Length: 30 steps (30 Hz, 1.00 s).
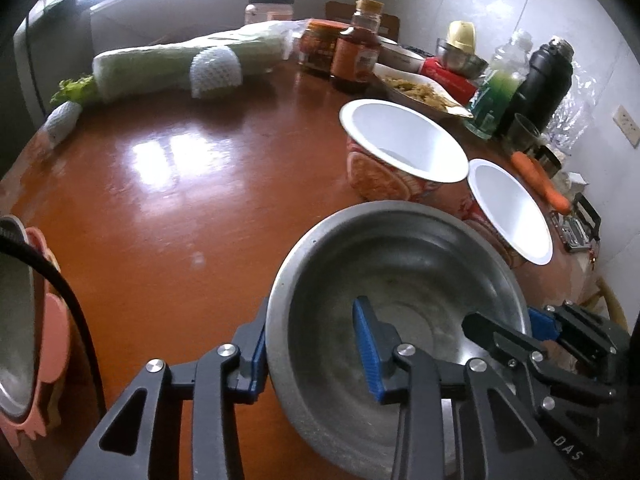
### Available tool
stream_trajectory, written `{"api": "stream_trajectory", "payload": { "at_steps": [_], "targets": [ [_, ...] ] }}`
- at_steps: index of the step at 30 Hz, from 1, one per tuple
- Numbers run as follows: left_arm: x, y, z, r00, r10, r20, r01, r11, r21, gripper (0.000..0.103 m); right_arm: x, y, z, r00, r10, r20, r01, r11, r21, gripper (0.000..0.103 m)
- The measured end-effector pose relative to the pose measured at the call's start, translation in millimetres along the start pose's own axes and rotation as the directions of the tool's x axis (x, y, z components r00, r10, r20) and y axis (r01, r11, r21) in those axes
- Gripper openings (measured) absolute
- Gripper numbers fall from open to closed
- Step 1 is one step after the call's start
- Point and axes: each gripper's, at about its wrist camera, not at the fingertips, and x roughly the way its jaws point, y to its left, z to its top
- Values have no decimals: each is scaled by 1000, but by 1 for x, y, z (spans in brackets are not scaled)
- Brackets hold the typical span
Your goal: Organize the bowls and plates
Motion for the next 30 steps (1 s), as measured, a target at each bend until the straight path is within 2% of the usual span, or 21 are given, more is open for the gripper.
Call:
{"api": "stream_trajectory", "payload": {
  "at_steps": [10, 14, 28, 30],
  "targets": [
    [-22, 36, -13, 997, 64, 31, -63, 997, -48, 39, 7, 42, 9, 999, 35, 8, -34, 996, -79, 30],
    [-22, 43, -18, 998, 66, 23, -65, 996, -53, 39, 16, 53, 8, 1000, 30, -3, -30, 995, -97, 31],
    [-24, 41, -23, 998, 50, 30, -50, 999, -19, 39, 28, 53, 6, 999, 16, -43, -20, 997, -75, 32],
    [-26, 41, -22, 998, 51, 36, -50, 999, -20, 39, 28, 53, 5, 998, 24, -51, -28, 997, -68, 36]
  ]
}}
